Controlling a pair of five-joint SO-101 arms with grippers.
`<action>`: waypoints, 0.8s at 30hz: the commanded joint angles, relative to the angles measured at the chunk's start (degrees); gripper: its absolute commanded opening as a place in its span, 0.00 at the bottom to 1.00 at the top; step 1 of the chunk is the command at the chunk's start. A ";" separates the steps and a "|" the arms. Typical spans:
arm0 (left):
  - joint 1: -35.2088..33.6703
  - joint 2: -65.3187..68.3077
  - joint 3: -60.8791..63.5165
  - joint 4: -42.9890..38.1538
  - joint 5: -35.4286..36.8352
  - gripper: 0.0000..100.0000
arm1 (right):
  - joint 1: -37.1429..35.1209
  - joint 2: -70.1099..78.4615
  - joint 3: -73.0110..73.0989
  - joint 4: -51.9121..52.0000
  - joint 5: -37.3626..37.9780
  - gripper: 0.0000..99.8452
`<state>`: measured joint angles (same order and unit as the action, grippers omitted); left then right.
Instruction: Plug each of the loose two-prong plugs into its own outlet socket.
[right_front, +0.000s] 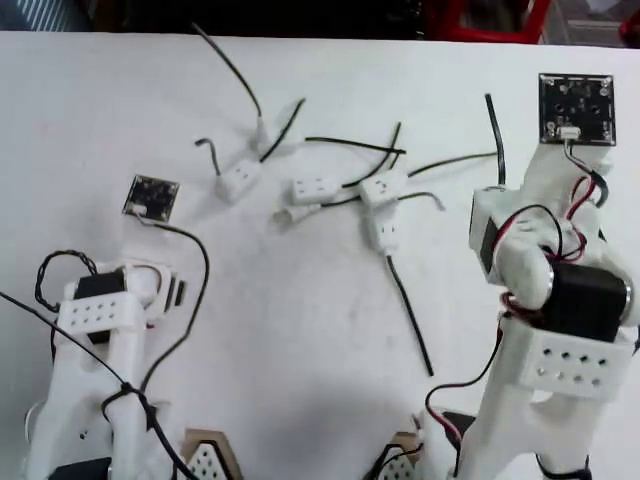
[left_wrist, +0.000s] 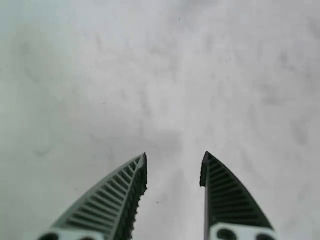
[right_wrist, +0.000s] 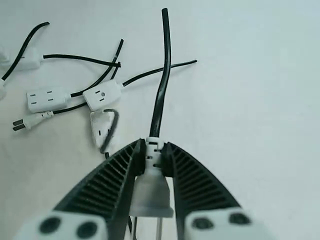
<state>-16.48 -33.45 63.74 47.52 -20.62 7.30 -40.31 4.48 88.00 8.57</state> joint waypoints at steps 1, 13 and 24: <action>-0.66 -1.89 0.09 -0.97 0.18 0.19 | 0.31 -0.92 -1.67 -0.13 -0.62 0.02; -0.66 -1.80 0.09 -0.97 0.18 0.19 | -0.92 10.59 30.59 -28.79 0.79 0.02; -0.66 -1.80 0.09 -0.97 0.18 0.19 | -4.00 27.12 34.20 -37.41 4.66 0.05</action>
<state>-16.48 -33.45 63.74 47.52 -20.62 3.87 -14.55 41.32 51.25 12.62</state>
